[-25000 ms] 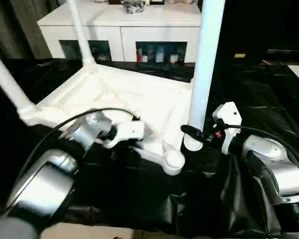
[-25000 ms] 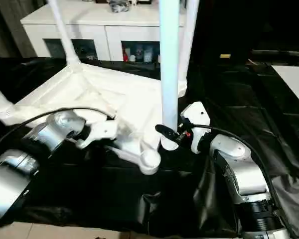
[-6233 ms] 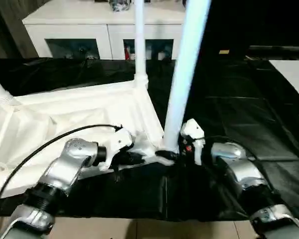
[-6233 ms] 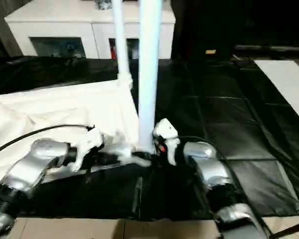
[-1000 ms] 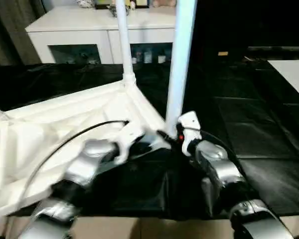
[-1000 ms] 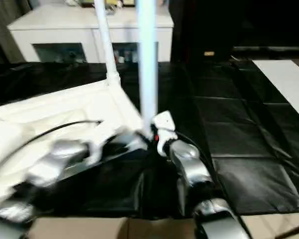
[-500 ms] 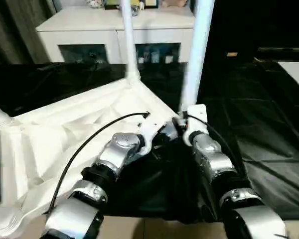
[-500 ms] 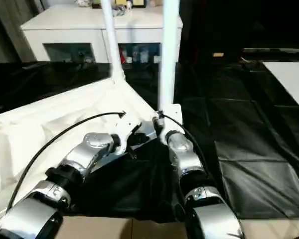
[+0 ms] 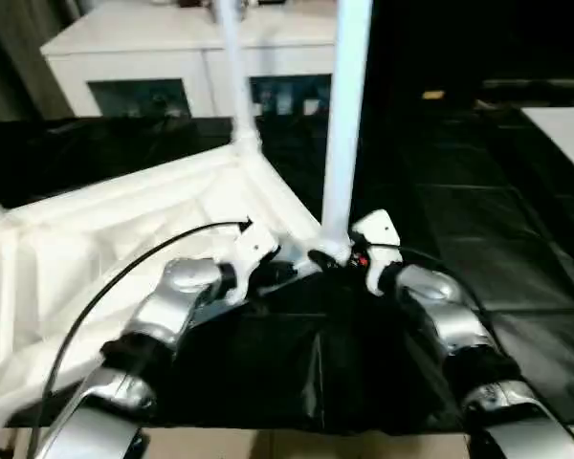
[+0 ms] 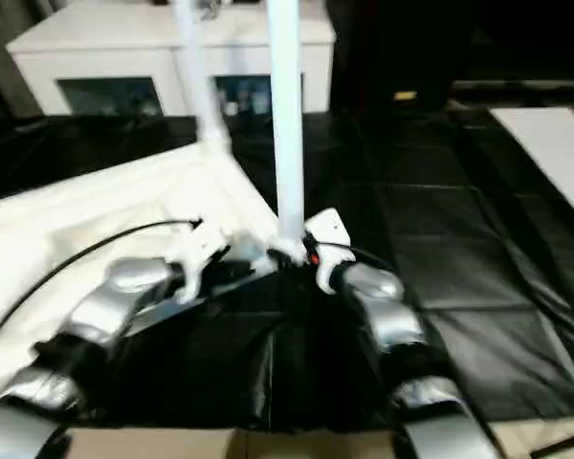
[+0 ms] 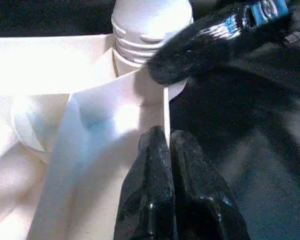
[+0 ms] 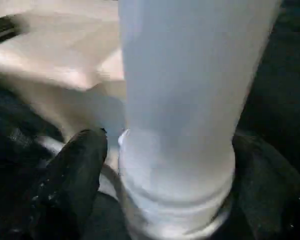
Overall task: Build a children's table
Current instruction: Rotate leg to tighten
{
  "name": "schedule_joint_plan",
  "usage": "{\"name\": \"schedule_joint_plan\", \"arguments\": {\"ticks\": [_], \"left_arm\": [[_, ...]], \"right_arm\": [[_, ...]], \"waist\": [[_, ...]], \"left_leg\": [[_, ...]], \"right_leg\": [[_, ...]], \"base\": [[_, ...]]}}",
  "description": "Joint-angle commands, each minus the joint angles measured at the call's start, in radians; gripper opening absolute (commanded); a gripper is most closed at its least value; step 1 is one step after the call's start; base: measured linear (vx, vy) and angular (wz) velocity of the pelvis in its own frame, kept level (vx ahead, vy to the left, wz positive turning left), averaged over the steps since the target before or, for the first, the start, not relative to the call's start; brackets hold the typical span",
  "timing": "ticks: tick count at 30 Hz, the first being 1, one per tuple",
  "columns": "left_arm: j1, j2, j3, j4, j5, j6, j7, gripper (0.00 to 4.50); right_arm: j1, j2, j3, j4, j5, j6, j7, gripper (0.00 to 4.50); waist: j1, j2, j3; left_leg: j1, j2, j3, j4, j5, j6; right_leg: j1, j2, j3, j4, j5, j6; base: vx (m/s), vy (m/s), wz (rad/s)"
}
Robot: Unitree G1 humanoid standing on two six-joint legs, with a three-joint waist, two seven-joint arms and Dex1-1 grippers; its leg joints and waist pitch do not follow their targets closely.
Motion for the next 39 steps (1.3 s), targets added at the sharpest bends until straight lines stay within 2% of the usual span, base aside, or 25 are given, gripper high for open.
{"name": "schedule_joint_plan", "arguments": {"ticks": [1, 2, 3, 5, 8, 10, 15, 17, 21, 27, 30, 33, 34, 35, 37, 39], "left_arm": [[0.056, -0.005, -0.063, 0.001, -0.028, 0.026, -0.099, 0.0], [0.066, 0.009, -0.068, -0.016, -0.034, 0.026, -0.124, 0.0], [0.072, 0.02, -0.071, -0.028, -0.039, 0.025, -0.142, 0.0], [0.097, 0.052, -0.072, -0.075, -0.058, 0.043, -0.198, 0.0], [0.117, 0.08, -0.07, -0.116, -0.071, 0.066, -0.237, 0.0], [0.134, 0.105, -0.062, -0.15, -0.077, 0.077, -0.262, 0.0], [0.144, 0.135, -0.051, -0.17, -0.081, 0.088, -0.275, 0.0], [0.144, 0.139, -0.049, -0.17, -0.079, 0.088, -0.274, 0.0], [0.143, 0.138, -0.047, -0.167, -0.072, 0.086, -0.265, 0.0], [0.149, 0.14, -0.051, -0.178, -0.075, 0.091, -0.257, 0.0], [0.149, 0.139, -0.05, -0.178, -0.073, 0.09, -0.252, 0.0], [0.136, 0.126, -0.041, -0.151, -0.053, 0.079, -0.207, 0.0], [0.136, 0.126, -0.041, -0.151, -0.053, 0.079, -0.207, 0.0], [0.122, 0.113, -0.035, -0.124, -0.034, 0.067, -0.163, 0.0], [0.117, 0.108, -0.034, -0.115, -0.026, 0.064, -0.146, 0.0], [0.096, 0.088, -0.024, -0.076, -0.005, 0.053, -0.081, 0.0]], "right_arm": [[0.007, -0.006, 0.024, -0.041, 0.018, -0.01, 0.081, 3.81], [0.014, -0.021, 0.029, -0.053, 0.025, -0.005, 0.117, 3.81], [0.02, -0.031, 0.032, -0.062, 0.031, -0.001, 0.142, 3.81], [0.04, -0.066, 0.035, -0.103, 0.06, 0.023, 0.234, 3.81], [0.055, -0.094, 0.039, -0.135, 0.084, 0.045, 0.308, 3.81], [0.064, -0.116, 0.045, -0.151, 0.094, 0.054, 0.363, 3.81], [0.073, -0.135, 0.061, -0.157, 0.093, 0.059, 0.414, 3.81], [0.07, -0.132, 0.063, -0.152, 0.091, 0.059, 0.411, 3.81], [0.066, -0.128, 0.065, -0.142, 0.082, 0.065, 0.408, 3.35], [0.067, -0.125, 0.069, -0.135, 0.075, 0.075, 0.405, 2.81], [0.068, -0.115, 0.066, -0.13, 0.072, 0.083, 0.379, 2.71], [0.052, -0.09, 0.053, -0.082, 0.039, 0.092, 0.264, 2.69], [0.052, -0.09, 0.053, -0.082, 0.039, 0.092, 0.263, 2.69], [0.047, -0.071, 0.041, -0.069, 0.035, 0.107, 0.206, 2.69], [0.046, -0.066, 0.038, -0.068, 0.034, 0.112, 0.191, 2.68], [0.043, -0.042, 0.023, -0.064, 0.035, 0.129, 0.132, 2.68]], "waist": [[0.007, -0.026, -0.062], [0.013, -0.021, -0.06], [0.015, -0.021, -0.059], [0.022, -0.019, -0.057], [0.022, -0.021, -0.051], [0.021, -0.022, -0.051], [0.021, -0.024, -0.052], [0.021, -0.025, -0.054], [0.021, -0.025, -0.054], [0.019, -0.024, -0.054], [0.018, -0.024, -0.054], [0.015, -0.022, -0.052], [0.014, -0.02, -0.051], [0.008, -0.021, -0.047], [0.002, -0.02, -0.043], [-0.003, -0.019, -0.041]], "left_leg": [[0.0, 0.067, -0.024, -0.05, -0.028, 0.191], [0.002, 0.068, -0.022, -0.048, -0.038, 0.2], [0.003, 0.069, -0.022, -0.049, -0.048, 0.197], [0.006, 0.072, -0.023, -0.054, -0.089, 0.178], [0.006, 0.074, -0.024, -0.063, -0.141, 0.135], [0.008, 0.073, -0.024, -0.064, -0.154, 0.12], [0.007, 0.07, -0.024, -0.063, -0.145, 0.109], [0.007, 0.069, -0.024, -0.061, -0.124, 0.112], [0.006, 0.068, -0.023, -0.059, -0.111, 0.122], [0.006, 0.068, -0.024, -0.06, -0.126, 0.111], [0.006, 0.067, -0.024, -0.059, -0.122, 0.11], [0.006, 0.067, -0.025, -0.061, -0.131, 0.105], [0.007, 0.067, -0.025, -0.062, -0.143, 0.099], [0.008, 0.067, -0.028, -0.068, -0.193, 0.072], [0.014, 0.068, -0.031, -0.076, -0.242, 0.041], [0.02, 0.069, -0.032, -0.08, -0.281, 0.02]], "right_leg": [[0.049, -0.058, 0.037, -0.047, 0.098, -0.305], [0.046, -0.06, 0.036, -0.048, 0.082, -0.31], [0.045, -0.06, 0.035, -0.05, 0.062, -0.31], [0.046, -0.06, 0.035, -0.054, -0.004, -0.3], [0.045, -0.06, 0.037, -0.062, -0.081, -0.287], [0.045, -0.059, 0.038, -0.063, -0.099, -0.284], [0.045, -0.061, 0.039, -0.064, -0.109, -0.276], [0.046, -0.06, 0.039, -0.061, -0.08, -0.279], [0.047, -0.06, 0.038, -0.06, -0.065, -0.282], [0.047, -0.059, 0.038, -0.061, -0.085, -0.279], [0.048, -0.059, 0.038, -0.06, -0.08, -0.279], [0.046, -0.059, 0.038, -0.062, -0.092, -0.278], [0.045, -0.059, 0.037, -0.065, -0.109, -0.276], [0.045, -0.061, 0.038, -0.073, -0.187, -0.259], [0.043, -0.06, 0.039, -0.081, -0.261, -0.242], [0.038, -0.06, 0.042, -0.087, -0.301, -0.226]], "base": [[0.0, 0.0, 0.0], [0.0, 0.0, 0.0], [0.0, 0.0, 0.0], [0.0, 0.0, 0.0], [0.0, 0.0, 0.0], [0.0, 0.0, 0.0], [0.0, 0.0, 0.0], [0.0, 0.0, 0.0], [0.0, 0.0, 0.0], [0.0, 0.0, 0.0], [0.0, 0.0, 0.0], [0.0, 0.0, 0.0], [0.0, 0.0, 0.0], [0.0, 0.0, 0.0], [0.0, 0.0, 0.0], [0.0, 0.0, 0.0]]}}
